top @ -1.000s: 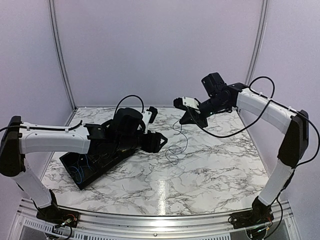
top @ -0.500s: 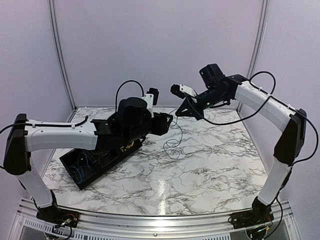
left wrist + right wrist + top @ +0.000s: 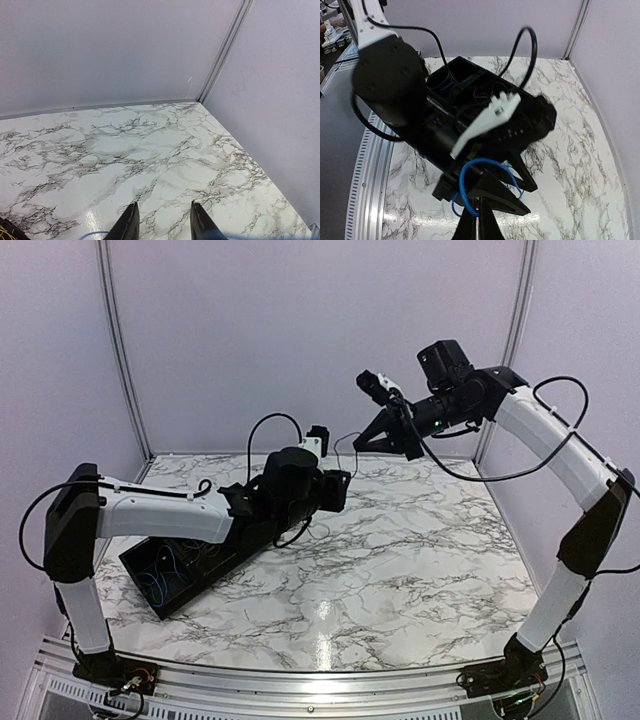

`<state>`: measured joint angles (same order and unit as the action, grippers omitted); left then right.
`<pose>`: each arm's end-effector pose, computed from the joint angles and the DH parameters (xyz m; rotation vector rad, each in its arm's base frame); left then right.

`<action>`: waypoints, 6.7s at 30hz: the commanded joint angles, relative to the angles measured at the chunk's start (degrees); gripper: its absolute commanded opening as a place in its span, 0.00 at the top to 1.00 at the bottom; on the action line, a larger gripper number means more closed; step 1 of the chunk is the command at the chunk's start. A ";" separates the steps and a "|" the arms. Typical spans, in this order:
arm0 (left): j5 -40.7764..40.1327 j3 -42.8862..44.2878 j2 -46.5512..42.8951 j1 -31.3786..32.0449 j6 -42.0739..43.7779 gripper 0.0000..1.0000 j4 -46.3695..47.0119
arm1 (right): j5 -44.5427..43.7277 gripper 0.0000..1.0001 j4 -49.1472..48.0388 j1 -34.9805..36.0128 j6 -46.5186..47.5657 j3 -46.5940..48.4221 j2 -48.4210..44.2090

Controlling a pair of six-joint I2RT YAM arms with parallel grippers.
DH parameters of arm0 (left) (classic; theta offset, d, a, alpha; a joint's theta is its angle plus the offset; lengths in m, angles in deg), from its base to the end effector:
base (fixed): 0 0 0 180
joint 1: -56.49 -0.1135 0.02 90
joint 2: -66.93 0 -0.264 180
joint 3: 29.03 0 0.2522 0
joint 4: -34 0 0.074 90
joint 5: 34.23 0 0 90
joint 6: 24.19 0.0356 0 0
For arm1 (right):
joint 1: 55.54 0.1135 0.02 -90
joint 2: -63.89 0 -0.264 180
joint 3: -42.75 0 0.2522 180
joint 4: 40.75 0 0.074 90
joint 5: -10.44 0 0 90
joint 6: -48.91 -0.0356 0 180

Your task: Untangle the cables

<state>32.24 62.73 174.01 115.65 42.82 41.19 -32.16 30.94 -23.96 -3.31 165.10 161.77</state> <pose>0.2410 -0.3759 0.2841 0.2393 1.7368 -0.7123 0.2865 0.2069 0.4075 -1.5661 1.5972 0.9196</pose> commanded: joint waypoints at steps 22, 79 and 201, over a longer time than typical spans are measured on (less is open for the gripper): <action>8.96 -10.23 8.30 -1.59 -8.20 0.65 3.03 | 7.31 1.00 -32.09 -7.65 -34.37 22.74 -5.07; 10.68 -6.46 0.03 -2.23 -16.28 0.38 -25.74 | -7.58 1.00 -36.57 -3.71 -18.35 -35.54 0.29; -14.18 -23.39 -32.20 -27.30 -35.45 1.00 -88.15 | -6.01 0.61 -34.41 -3.97 -15.28 -42.81 -1.77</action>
<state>17.53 39.78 139.42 89.03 11.68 -45.62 -38.13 -3.79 -28.40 -19.57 122.26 161.49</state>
